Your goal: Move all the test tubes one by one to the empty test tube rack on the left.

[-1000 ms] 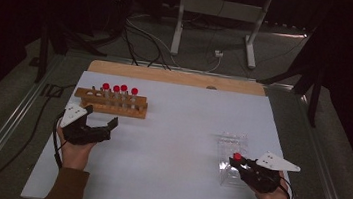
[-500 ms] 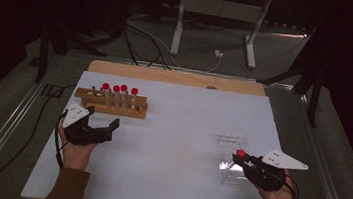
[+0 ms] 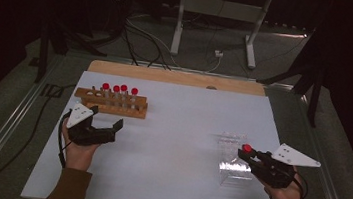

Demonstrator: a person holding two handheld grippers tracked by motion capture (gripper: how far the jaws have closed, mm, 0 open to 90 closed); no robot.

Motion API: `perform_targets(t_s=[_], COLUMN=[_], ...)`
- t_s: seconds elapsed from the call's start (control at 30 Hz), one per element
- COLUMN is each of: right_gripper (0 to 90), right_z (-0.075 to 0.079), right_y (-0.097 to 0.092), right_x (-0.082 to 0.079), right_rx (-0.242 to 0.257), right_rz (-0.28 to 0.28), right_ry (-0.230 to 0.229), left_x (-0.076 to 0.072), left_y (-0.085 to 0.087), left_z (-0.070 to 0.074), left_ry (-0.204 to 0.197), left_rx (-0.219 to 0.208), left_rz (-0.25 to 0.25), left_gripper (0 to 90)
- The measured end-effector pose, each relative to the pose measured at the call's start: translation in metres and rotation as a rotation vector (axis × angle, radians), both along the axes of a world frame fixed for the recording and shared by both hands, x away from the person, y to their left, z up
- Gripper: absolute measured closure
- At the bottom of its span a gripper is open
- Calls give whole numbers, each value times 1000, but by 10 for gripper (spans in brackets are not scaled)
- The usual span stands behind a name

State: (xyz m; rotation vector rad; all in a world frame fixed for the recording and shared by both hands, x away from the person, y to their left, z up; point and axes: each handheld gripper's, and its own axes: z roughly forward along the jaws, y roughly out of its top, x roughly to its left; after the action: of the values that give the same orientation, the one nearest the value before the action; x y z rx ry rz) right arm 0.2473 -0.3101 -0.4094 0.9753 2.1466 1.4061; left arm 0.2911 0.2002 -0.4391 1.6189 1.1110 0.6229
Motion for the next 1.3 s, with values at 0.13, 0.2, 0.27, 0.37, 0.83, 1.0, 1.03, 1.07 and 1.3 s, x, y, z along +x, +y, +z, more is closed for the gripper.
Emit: perform_targets(t_s=[0.13,0.2,0.27,0.37,0.83,1.0,1.03,1.07,1.3], right_gripper=[742,741,741,741,740,741,740,740,740], right_z=[6,8,9,11,20,22,23,23,25], right_y=[2,5,8,13,45,57,59,62,76], right_x=[2,4,7,10,27,32,33,34,40], right_rx=[4,5,6,4,0,-4,-4,-5,-10], right_rz=[3,5,8,13,48,60,63,65,85], right_ry=[-9,-11,-10,-11,-2,5,7,8,15], left_x=[0,0,0,0,1,2,2,1,1], left_y=[-9,-14,-19,-28,-72,-90,-93,-96,-121], left_z=[2,3,4,5,12,12,12,11,8], left_ry=[-5,-7,-11,-12,-51,-57,-57,-56,-49], left_rx=[6,13,18,28,33,45,45,48,60], left_rz=[-23,-38,-51,-73,-166,-207,-213,-220,-278], left_gripper=[7,7,7,7,7,7,7,7,12])
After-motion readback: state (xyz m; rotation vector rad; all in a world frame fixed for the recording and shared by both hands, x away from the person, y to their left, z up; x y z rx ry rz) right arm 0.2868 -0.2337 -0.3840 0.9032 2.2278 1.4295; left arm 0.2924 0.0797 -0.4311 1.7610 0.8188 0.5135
